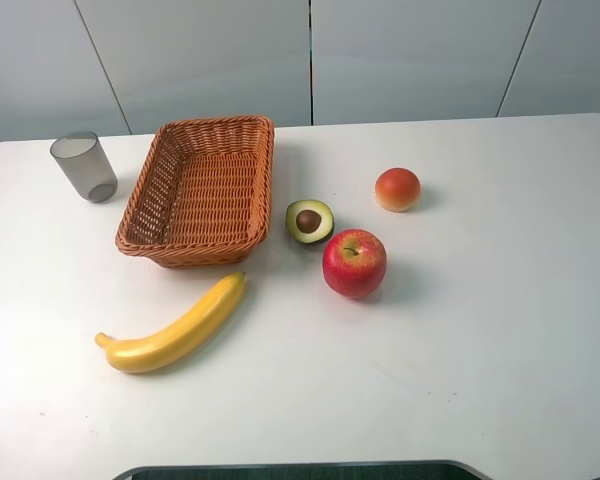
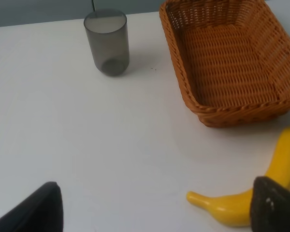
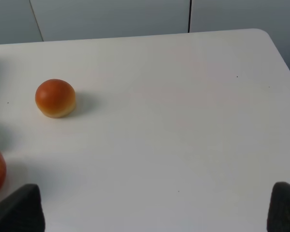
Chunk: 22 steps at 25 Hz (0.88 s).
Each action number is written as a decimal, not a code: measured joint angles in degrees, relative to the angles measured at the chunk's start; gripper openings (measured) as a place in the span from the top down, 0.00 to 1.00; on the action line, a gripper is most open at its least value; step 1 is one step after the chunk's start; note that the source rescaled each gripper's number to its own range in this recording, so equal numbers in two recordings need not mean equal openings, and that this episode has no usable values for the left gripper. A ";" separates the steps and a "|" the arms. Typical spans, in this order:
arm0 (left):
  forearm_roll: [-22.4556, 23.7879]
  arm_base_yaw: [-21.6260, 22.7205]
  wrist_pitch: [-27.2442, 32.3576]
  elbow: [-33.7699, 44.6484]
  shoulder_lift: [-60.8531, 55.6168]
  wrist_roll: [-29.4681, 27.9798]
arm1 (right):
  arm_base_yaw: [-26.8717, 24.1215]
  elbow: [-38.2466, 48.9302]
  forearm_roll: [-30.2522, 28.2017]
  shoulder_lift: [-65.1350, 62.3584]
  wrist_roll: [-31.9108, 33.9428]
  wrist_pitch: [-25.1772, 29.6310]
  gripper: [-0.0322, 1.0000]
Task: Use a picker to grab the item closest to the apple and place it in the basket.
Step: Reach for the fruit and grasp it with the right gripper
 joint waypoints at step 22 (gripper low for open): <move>0.00 0.00 0.00 0.00 0.00 0.00 | 0.00 0.00 0.00 0.00 1.13 0.00 0.00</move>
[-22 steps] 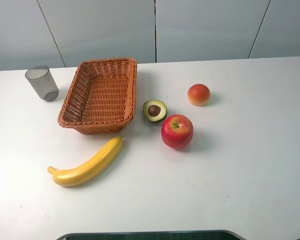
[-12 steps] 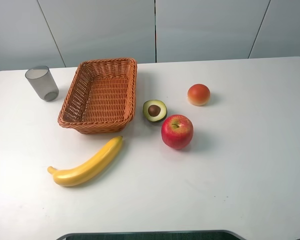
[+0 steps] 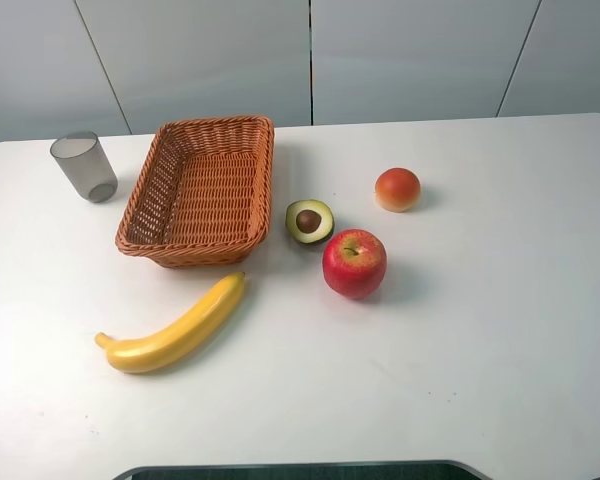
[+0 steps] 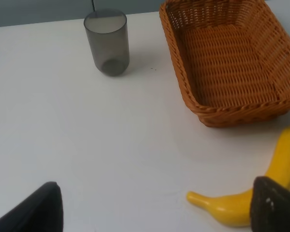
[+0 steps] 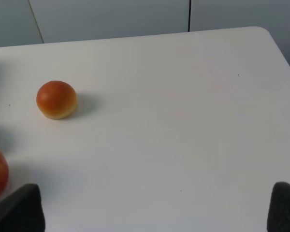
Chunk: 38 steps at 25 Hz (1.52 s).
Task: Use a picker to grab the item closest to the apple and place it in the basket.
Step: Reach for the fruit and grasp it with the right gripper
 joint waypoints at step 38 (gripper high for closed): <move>0.00 0.00 -0.10 0.00 0.00 0.23 | 30.40 -32.03 2.80 78.90 -16.55 -14.55 0.00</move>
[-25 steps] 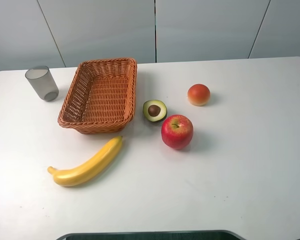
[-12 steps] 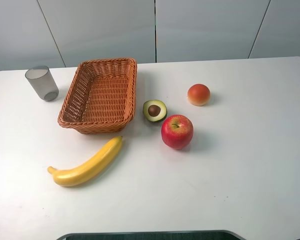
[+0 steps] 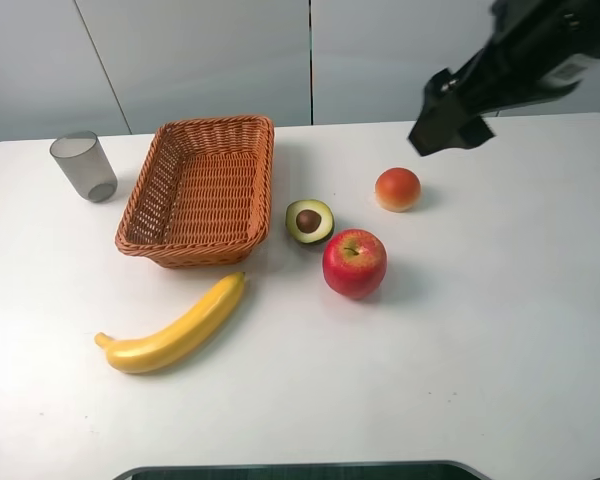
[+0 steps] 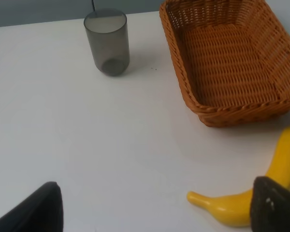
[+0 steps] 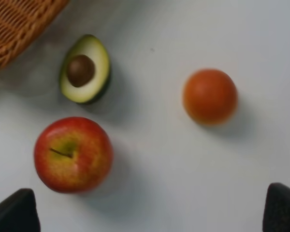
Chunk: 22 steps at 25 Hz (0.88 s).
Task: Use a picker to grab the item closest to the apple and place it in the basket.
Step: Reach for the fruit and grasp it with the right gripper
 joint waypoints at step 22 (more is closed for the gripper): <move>0.00 0.00 0.00 0.00 0.00 0.00 | 9.28 -18.97 -2.72 34.04 -13.98 0.57 0.00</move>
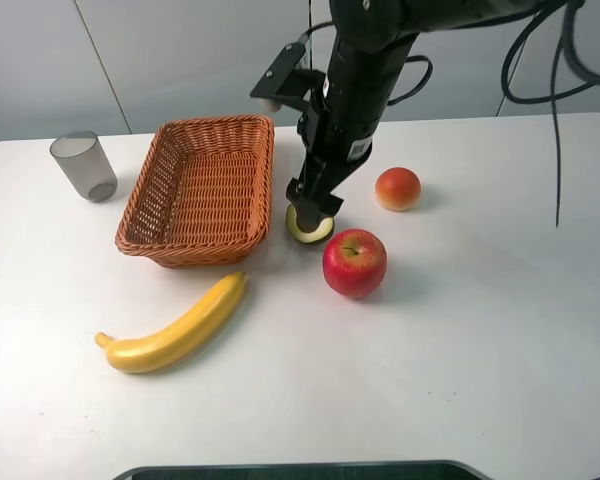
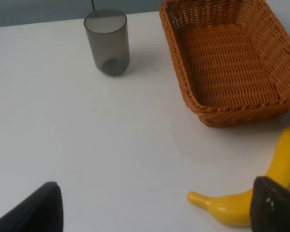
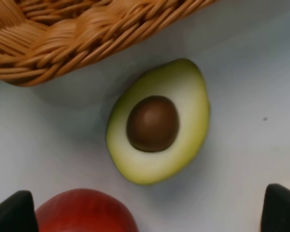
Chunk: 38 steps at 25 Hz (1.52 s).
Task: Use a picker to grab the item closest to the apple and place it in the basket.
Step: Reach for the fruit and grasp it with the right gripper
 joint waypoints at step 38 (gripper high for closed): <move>0.00 0.00 0.00 -0.10 0.00 0.00 | -1.07 -5.09 -1.97 12.50 0.57 -7.50 0.00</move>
